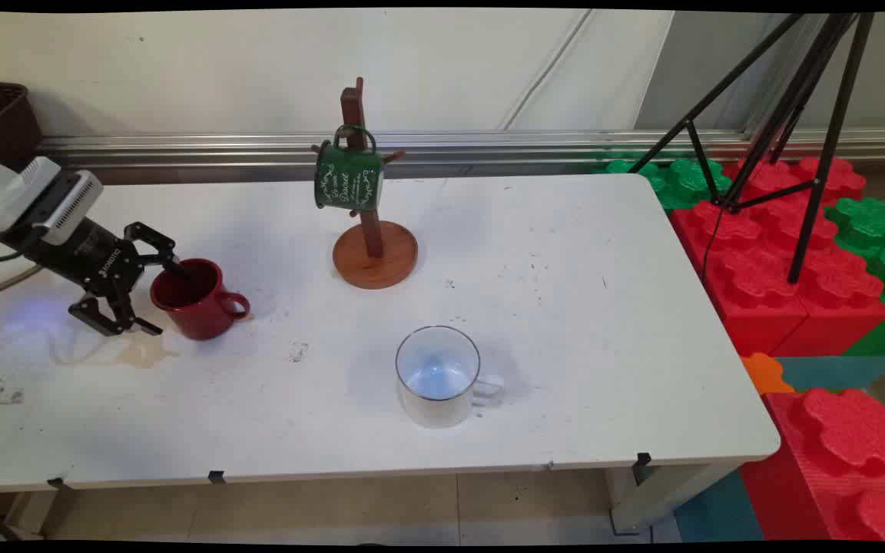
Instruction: Pick up the green mug from the rack
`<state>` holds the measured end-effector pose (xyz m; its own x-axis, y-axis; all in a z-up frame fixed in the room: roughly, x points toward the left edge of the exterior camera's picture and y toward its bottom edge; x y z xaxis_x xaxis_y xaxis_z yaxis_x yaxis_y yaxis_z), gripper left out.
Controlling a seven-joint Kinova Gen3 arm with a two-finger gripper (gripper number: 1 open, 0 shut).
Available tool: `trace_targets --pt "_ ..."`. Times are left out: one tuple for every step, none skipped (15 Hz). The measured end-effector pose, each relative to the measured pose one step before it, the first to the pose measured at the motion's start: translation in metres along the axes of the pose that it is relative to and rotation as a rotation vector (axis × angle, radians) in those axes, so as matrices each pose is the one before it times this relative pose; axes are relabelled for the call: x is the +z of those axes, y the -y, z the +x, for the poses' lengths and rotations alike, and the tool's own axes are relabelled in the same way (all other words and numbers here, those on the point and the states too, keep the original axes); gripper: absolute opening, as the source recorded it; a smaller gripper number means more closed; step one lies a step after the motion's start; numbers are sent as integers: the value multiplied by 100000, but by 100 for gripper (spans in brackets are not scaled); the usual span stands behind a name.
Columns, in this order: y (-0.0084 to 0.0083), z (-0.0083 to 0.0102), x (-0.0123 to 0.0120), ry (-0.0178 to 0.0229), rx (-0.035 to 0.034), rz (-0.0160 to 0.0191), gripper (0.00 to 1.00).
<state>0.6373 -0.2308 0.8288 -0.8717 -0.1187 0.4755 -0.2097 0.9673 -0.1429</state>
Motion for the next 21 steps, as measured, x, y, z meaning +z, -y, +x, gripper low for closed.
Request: trace_targets --pt "5 109 -339 -805 -126 -188 100" --pt "-16 82 -370 -800 -296 -161 100" --pt "4 71 -361 -760 -344 -80 100" --pt "-29 30 -466 -796 -599 -97 100" --pt "-57 30 -549 -957 -737 -262 100" --pt "-64 16 -352 -636 -473 -197 100" --pt "-40 39 -278 -711 -521 -220 100" --pt "-64 92 -471 -1393 -1044 -424 100" --pt "-61 119 -396 -1516 -1151 -453 100" --pt "-57 160 -435 -1874 -1457 -543 100" --pt "-63 160 -356 -1674 -1257 -480 100" --pt "-29 123 -229 -1162 -844 -293 100" --pt "-35 188 -320 -1673 -1210 -382 100" --pt "-17 171 -257 -1422 -926 -328 100" --pt "-8 167 -238 -1364 -836 -268 100" --pt "8 242 -329 -1869 -1091 -325 100" --pt "18 253 -315 -1919 -1038 -277 100" --pt "26 225 -255 -1650 -871 -209 100" --pt "62 297 -289 -2125 -1155 -123 100" --pt "75 316 -264 -2182 -1202 -109 100" --pt "65 289 -211 -1907 -1038 -60 100"
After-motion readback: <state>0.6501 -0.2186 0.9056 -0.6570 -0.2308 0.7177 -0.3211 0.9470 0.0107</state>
